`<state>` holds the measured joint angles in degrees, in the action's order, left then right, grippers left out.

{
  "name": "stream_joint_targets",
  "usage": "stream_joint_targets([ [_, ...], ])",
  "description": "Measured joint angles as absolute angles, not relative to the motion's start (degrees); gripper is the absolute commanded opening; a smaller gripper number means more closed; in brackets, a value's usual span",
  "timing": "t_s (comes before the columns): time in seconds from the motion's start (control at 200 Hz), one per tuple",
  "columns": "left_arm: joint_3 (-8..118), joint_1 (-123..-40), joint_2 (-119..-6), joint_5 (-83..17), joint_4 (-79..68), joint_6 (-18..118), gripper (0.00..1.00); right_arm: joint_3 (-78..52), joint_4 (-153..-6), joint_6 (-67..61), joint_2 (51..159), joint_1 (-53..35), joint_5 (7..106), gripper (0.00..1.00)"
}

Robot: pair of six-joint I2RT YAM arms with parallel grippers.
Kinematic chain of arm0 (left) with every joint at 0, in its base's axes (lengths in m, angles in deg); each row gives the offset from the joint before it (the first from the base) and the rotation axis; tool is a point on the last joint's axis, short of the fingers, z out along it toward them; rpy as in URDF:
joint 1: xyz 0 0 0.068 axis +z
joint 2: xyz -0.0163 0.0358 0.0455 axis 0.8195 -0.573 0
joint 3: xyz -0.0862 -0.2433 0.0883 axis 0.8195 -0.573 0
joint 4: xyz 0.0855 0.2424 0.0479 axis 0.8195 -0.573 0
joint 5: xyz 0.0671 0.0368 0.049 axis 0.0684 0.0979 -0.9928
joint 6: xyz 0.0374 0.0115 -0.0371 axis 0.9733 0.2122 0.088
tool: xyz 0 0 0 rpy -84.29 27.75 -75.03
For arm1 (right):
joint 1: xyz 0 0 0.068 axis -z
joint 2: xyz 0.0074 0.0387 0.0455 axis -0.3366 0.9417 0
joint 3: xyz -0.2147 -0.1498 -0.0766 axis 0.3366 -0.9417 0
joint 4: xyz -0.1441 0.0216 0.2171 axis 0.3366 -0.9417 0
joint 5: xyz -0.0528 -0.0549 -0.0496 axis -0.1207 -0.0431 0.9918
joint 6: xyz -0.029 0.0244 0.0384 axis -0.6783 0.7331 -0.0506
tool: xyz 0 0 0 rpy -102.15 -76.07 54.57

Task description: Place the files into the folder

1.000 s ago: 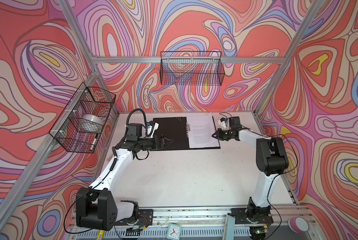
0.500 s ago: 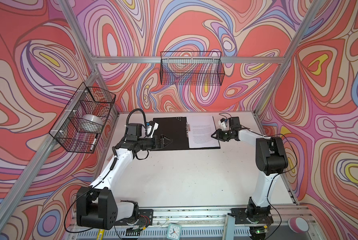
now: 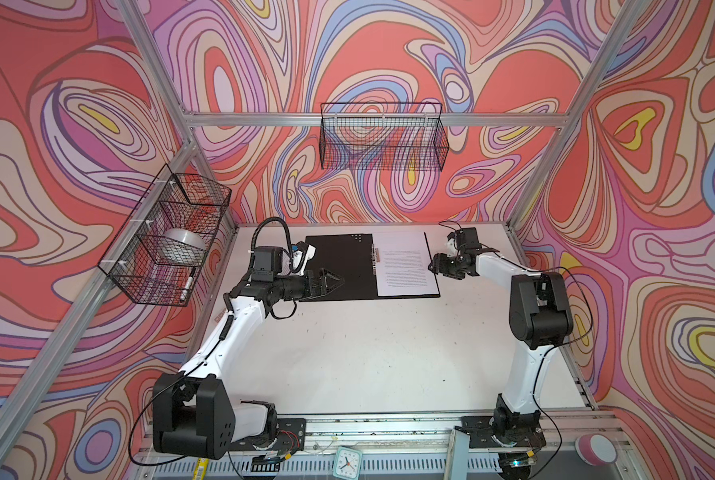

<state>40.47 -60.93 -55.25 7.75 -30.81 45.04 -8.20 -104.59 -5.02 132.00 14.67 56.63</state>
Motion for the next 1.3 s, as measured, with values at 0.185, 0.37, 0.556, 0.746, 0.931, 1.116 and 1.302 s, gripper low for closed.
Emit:
stream_joint_targets([
  [0.185,38.9,-58.9,-54.0,6.5,-29.4,42.2,1.0,-3.9,-109.4,-4.0,131.0,9.0,70.1,0.67],
  [0.37,36.4,-54.3,-52.6,3.2,-28.4,36.6,1.0,7.0,-111.4,-1.7,132.4,-1.9,70.6,0.63],
  [0.556,41.6,-54.5,-52.1,-5.1,-37.7,40.1,1.0,16.7,-112.7,1.1,140.7,-4.1,68.0,0.6],
  [0.746,43.3,-56.8,-40.5,-20.6,-42.5,44.2,1.0,25.8,-115.7,2.5,150.7,-4.6,66.2,0.58],
  [0.931,43.6,-56.1,-38.4,-34.2,-47.4,41.6,1.0,32.0,-117.9,3.2,155.6,-4.8,64.3,0.56],
  [1.116,39.8,-55.7,-39.3,-32.8,-47.7,41.0,0.99,34.9,-118.1,4.0,157.2,-4.8,63.0,0.54],
  [1.302,39.0,-55.6,-38.6,-29.5,-47.2,41.2,0.85,35.8,-118.0,4.8,159.1,-4.8,62.4,0.51],
])
